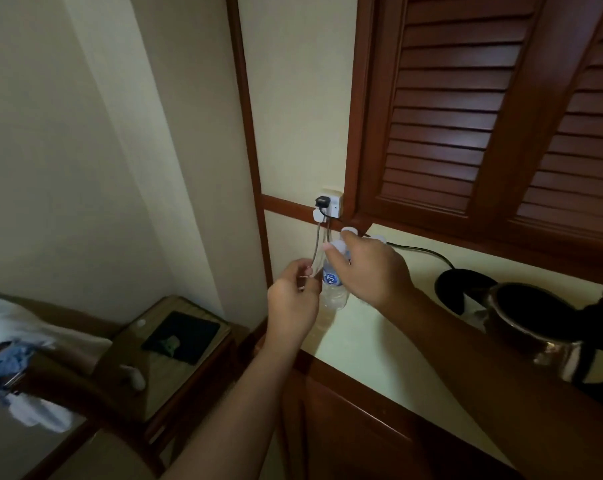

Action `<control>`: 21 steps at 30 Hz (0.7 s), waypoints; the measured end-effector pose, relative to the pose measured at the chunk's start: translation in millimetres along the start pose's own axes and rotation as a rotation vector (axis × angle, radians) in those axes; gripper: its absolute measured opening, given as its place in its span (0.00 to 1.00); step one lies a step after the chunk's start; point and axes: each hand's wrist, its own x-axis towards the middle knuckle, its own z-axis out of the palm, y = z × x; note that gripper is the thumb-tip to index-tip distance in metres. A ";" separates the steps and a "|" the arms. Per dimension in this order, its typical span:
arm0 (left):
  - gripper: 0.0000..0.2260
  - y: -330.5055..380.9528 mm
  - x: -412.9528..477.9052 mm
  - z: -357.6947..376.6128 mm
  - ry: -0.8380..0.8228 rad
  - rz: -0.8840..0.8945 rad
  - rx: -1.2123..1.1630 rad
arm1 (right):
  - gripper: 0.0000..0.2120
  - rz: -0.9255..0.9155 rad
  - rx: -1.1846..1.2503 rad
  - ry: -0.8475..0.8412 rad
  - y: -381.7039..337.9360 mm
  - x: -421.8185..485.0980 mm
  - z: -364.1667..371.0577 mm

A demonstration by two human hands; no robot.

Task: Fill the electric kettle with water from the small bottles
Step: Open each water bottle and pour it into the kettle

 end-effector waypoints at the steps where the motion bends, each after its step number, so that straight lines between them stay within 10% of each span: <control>1: 0.15 -1.9 2.8 0.1 -0.023 -0.020 0.005 | 0.27 -0.002 -0.056 0.001 -2.2 4.1 3.1; 13: 0.26 15.3 -28.7 13.2 -0.284 0.083 -0.256 | 0.15 -0.133 0.075 0.089 -20.7 -27.3 -67.6; 21: 0.28 45.5 -62.1 7.6 -0.535 0.168 -0.455 | 0.26 -0.370 -0.105 0.118 -9.0 -49.2 -136.3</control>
